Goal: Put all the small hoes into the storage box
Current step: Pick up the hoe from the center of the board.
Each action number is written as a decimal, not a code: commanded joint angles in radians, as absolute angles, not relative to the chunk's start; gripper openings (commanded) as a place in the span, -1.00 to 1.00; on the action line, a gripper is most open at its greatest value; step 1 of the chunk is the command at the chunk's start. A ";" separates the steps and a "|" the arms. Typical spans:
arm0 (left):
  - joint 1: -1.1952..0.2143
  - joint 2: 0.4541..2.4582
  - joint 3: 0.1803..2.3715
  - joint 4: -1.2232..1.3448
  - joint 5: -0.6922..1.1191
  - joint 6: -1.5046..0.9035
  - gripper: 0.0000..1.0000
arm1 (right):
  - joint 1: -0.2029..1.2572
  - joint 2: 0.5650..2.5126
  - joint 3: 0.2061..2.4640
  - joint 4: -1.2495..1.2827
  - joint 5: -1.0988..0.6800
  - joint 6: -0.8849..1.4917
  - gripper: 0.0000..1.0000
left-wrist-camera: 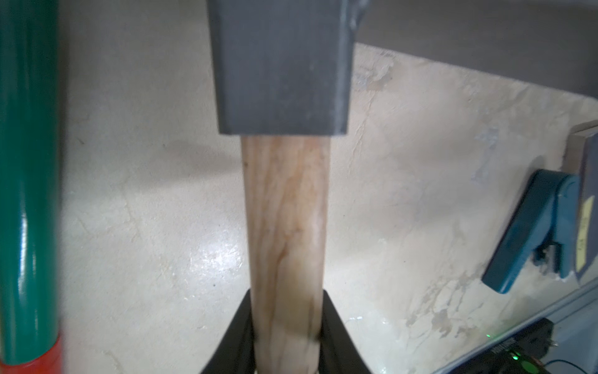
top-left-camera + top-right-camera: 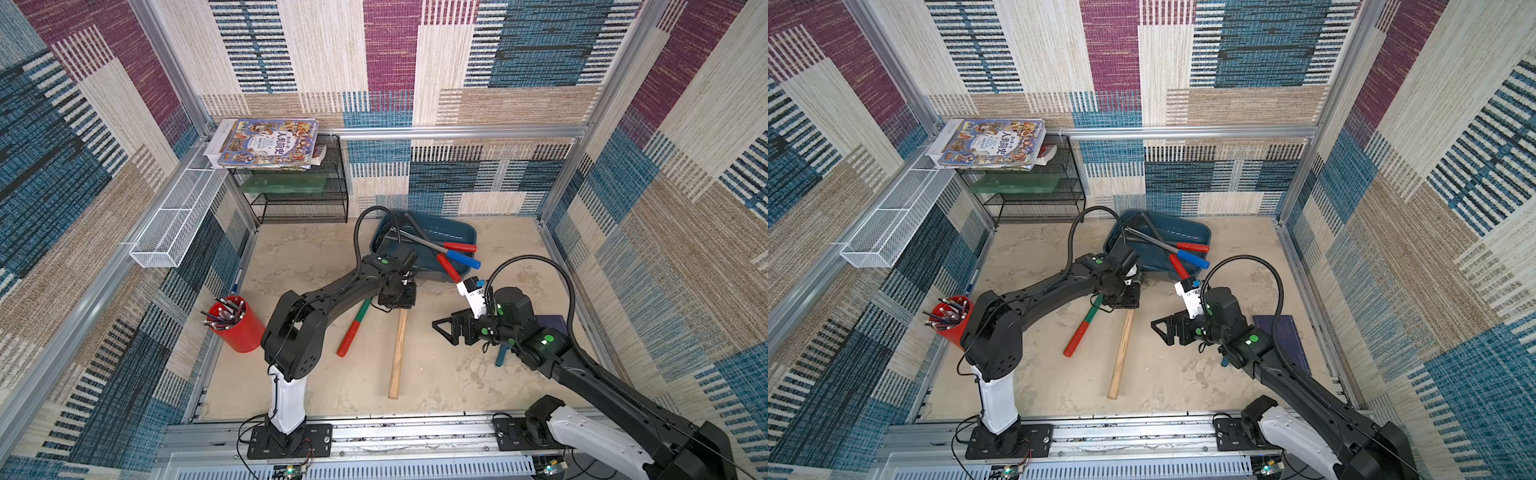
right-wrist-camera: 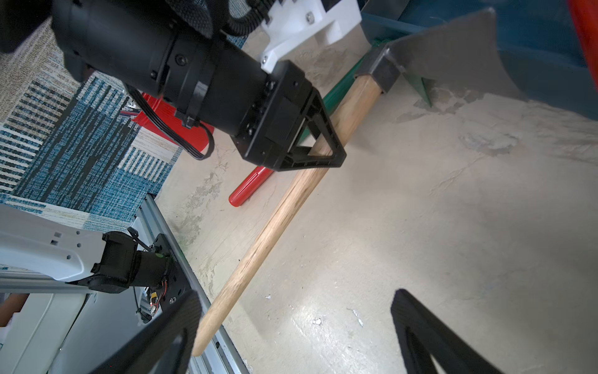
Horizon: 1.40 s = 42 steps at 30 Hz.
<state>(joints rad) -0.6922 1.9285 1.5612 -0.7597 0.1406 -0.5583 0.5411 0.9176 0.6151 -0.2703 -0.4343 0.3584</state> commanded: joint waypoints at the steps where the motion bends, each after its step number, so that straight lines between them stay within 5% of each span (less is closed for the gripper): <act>1: -0.687 1.905 1.560 -0.689 0.193 -0.595 -1.00 | 0.542 0.910 0.624 -0.276 -0.420 0.356 0.91; 42: -0.658 1.880 1.525 -0.156 0.208 -0.983 -1.00 | 0.519 0.794 0.652 -0.316 -0.268 0.409 0.91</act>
<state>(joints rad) -0.6586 1.8729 1.5124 -0.2680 0.2127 -0.9440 0.5224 0.8001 0.6495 -0.3134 -0.2848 0.4030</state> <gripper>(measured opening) 0.298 0.956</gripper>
